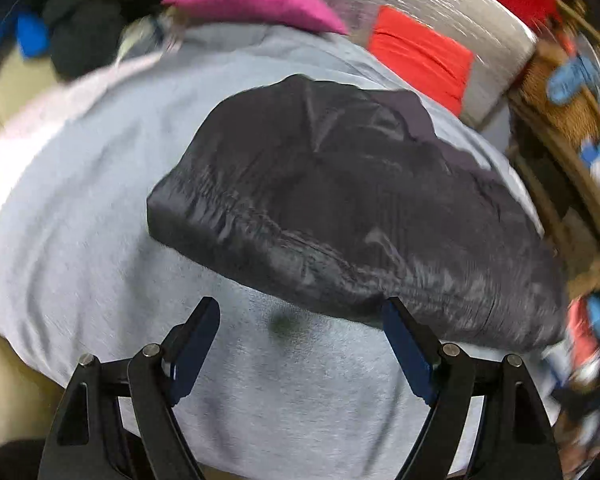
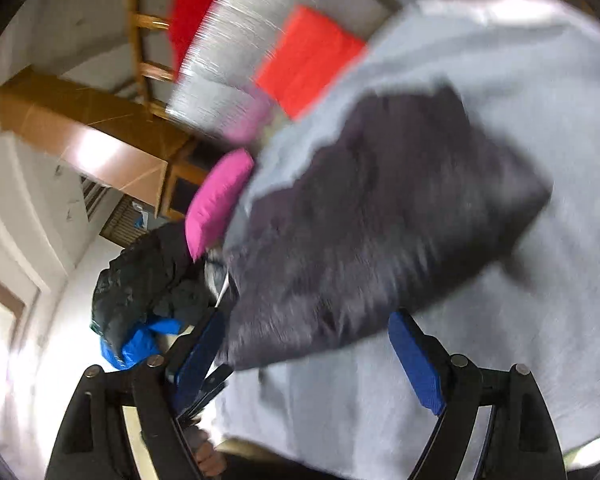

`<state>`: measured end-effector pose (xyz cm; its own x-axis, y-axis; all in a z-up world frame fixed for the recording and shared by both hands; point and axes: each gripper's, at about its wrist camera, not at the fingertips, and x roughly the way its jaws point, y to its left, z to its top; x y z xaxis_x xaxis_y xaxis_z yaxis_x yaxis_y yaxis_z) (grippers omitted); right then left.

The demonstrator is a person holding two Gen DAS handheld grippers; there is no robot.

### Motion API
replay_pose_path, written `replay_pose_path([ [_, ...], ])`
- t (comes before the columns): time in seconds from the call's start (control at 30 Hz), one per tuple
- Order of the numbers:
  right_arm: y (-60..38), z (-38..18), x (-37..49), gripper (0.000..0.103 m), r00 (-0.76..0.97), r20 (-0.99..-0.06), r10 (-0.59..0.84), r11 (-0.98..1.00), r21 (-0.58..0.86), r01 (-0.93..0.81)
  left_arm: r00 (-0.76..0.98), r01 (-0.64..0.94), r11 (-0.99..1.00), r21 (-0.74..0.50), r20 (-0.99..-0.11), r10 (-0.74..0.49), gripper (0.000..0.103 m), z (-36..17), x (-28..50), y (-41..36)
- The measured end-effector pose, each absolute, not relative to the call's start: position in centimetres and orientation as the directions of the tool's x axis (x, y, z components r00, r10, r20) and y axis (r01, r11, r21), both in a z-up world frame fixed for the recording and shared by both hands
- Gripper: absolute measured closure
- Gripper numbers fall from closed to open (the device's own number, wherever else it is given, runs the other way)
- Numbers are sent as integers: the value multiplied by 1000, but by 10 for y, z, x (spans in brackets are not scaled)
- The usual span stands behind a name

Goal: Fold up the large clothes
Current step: 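Open both tools and press the folded jacket flat on the blanket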

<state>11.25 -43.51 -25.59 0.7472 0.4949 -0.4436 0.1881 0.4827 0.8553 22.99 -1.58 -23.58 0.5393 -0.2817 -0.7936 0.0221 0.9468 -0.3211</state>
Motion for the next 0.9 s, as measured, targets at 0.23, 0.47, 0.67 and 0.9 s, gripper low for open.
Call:
replay_pose_path([
  [0.23, -460, -304, 136, 17, 765, -476, 434, 332, 874, 356, 526, -180, 876, -449, -796, -300, 18, -251, 255, 21],
  [0.47, -468, -303, 150, 16, 840, -438, 321, 318, 885, 340, 600, -242, 874, -420, -773, -205, 24, -251, 274, 27],
  [0.67, -451, -284, 153, 32, 773, -591, 229, 555, 732, 395, 616, -160, 962, -223, -784, -80, 30, -250, 274, -3],
  [0.9, -450, -263, 116, 19, 766, -599, 232, 590, 713, 379, 666, -137, 987, -85, -745, 28, 28, -220, 238, -5],
])
